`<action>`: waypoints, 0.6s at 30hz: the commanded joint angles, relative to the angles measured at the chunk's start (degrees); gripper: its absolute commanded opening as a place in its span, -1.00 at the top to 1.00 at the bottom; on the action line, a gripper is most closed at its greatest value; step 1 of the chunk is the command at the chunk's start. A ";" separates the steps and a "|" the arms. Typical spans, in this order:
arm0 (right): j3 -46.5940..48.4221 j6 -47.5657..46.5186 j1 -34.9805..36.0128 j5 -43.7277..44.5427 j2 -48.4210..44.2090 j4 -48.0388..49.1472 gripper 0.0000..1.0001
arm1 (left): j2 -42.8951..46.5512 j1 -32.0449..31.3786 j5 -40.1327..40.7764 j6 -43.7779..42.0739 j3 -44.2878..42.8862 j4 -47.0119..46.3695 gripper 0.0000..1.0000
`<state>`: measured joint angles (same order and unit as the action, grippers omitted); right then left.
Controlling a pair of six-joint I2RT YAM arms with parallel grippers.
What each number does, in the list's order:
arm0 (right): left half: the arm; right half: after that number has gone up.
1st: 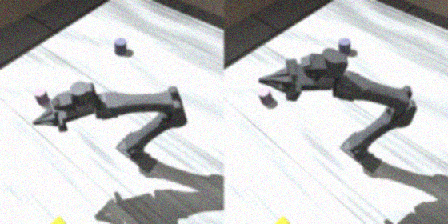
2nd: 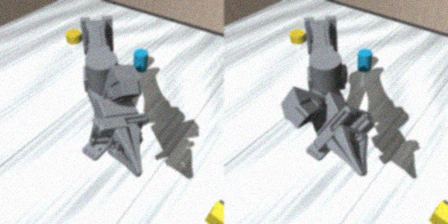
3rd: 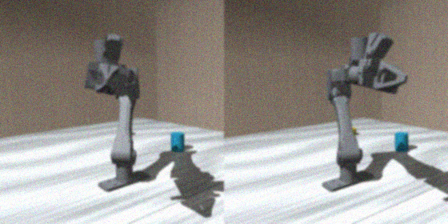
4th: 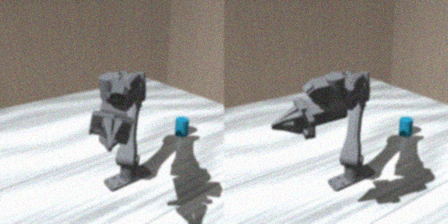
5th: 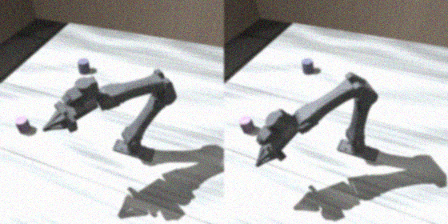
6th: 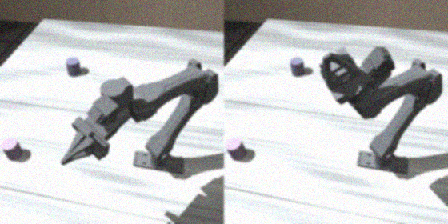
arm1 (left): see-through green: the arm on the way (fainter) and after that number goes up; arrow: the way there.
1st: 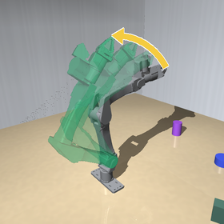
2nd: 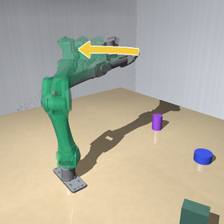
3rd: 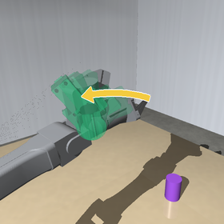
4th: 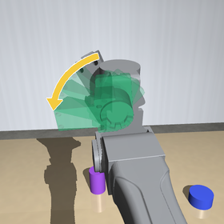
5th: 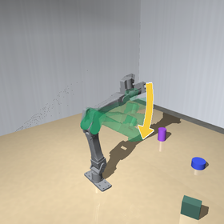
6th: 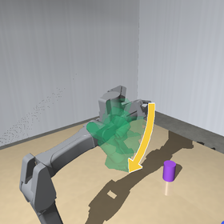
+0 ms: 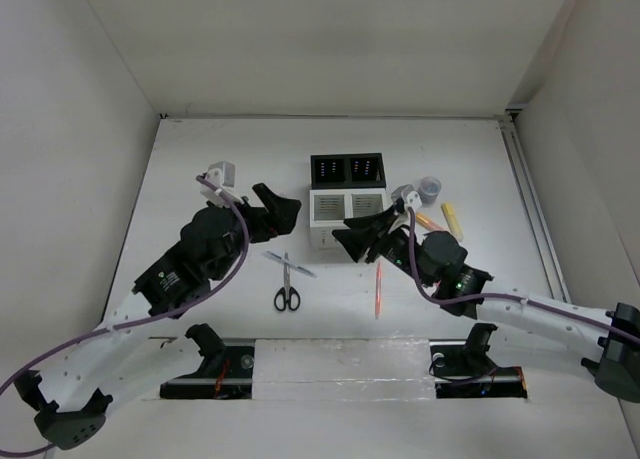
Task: Sort the stationery into containers
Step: Pick up the pen from the center of the board.
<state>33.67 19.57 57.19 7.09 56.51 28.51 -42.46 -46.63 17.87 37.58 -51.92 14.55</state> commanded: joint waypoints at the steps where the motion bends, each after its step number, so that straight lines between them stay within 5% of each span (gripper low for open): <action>1: 1.39 -3.04 0.03 0.47 -1.32 -4.42 -0.02 | 1.32 0.05 6.74 3.45 -4.15 6.00 -0.87; 3: 2.09 -3.84 0.55 -0.15 -1.32 -5.92 -0.02 | 0.80 0.05 8.40 4.77 -4.68 7.59 -1.00; 12: 5.44 -5.86 0.56 0.37 -0.17 -10.76 -0.02 | -17.45 0.05 11.84 28.92 -9.68 23.84 -1.00; 18: 4.91 -5.25 0.56 1.78 -5.44 -14.18 -0.02 | -22.32 0.05 11.84 37.55 -9.16 24.57 -1.00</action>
<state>36.29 14.74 57.45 7.44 54.17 15.05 -66.46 -46.63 27.40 66.48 -60.03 36.49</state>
